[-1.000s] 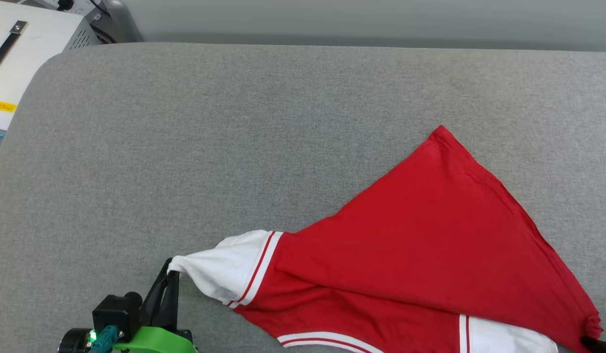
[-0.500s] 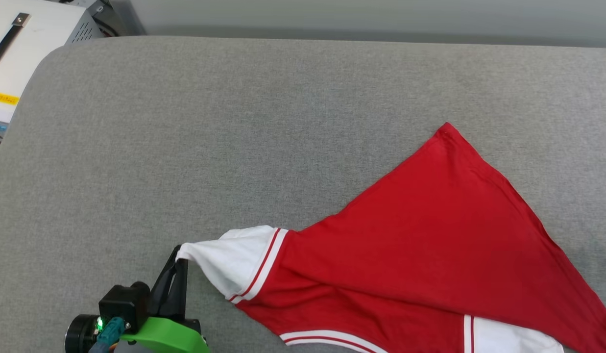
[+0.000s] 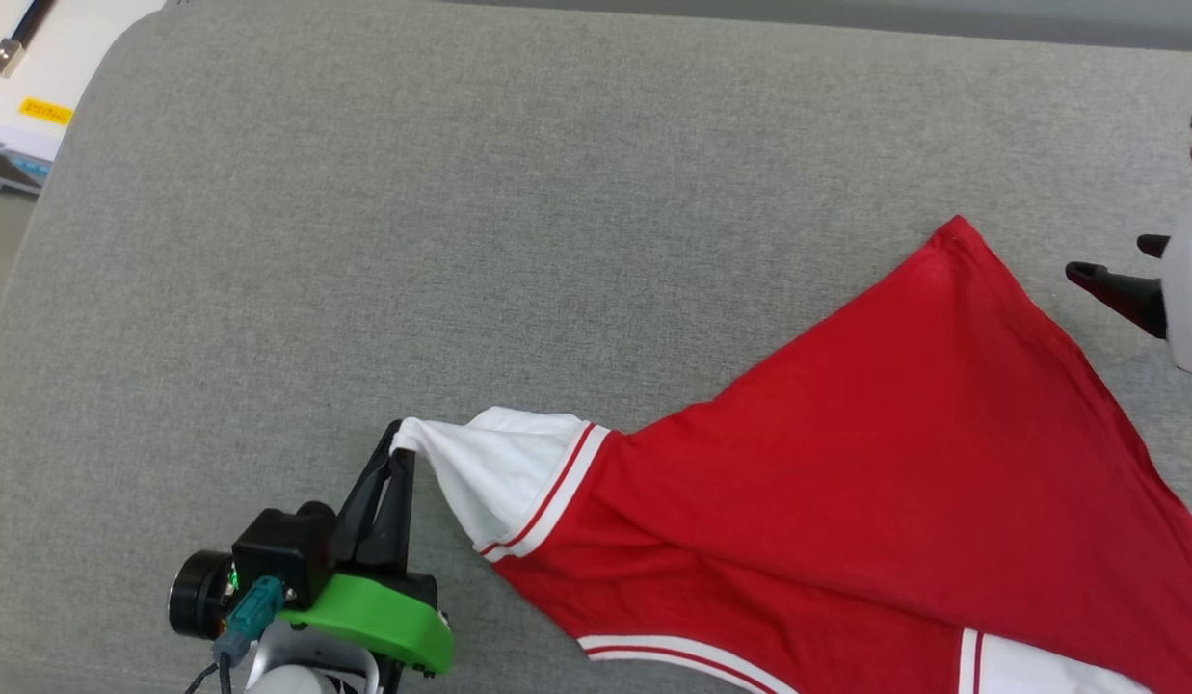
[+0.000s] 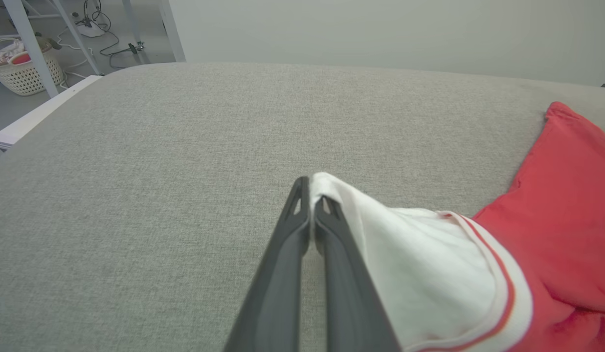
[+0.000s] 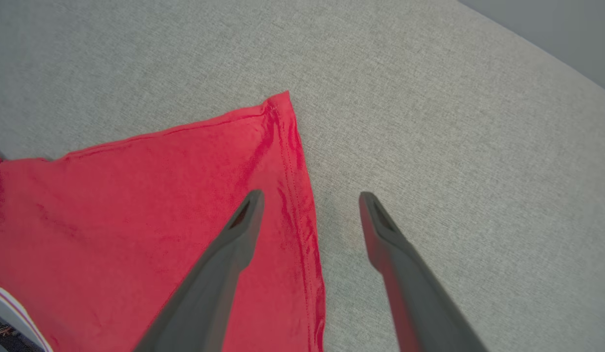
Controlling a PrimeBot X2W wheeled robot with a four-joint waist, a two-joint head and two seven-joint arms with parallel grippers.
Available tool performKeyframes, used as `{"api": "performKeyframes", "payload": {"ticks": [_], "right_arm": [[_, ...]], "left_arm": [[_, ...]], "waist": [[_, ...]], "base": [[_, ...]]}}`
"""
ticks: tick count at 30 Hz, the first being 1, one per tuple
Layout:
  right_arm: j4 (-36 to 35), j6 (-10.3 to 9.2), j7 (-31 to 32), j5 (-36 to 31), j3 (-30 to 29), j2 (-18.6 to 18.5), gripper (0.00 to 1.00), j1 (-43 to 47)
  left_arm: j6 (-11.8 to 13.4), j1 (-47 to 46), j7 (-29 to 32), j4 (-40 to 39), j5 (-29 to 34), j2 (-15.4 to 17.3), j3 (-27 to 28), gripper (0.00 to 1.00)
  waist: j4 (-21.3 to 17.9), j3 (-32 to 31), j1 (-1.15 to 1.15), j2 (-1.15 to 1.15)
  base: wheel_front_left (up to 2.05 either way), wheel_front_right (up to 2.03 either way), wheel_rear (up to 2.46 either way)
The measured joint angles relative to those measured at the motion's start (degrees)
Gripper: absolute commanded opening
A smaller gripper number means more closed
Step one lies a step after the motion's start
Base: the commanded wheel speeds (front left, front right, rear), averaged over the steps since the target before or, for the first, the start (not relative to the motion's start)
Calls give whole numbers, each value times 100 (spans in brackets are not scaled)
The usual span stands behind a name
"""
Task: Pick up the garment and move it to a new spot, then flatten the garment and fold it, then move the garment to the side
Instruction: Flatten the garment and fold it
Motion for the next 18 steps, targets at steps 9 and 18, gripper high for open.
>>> {"api": "performKeyframes", "payload": {"ticks": [9,18], "right_arm": [[1371,0,-157,-320,917,477,100,-1054],[2302,-4,-656,-288,1833,571,100,-1317]], "left_arm": [[-99,-298,-10,62,151,-169,-96,0],[-193,-366,-45,172,168,-271,-80,0]], "waist": [[283,402,0,0],[438,694,0,0]], "base": [[0,0,0],[0,0,0]]}}
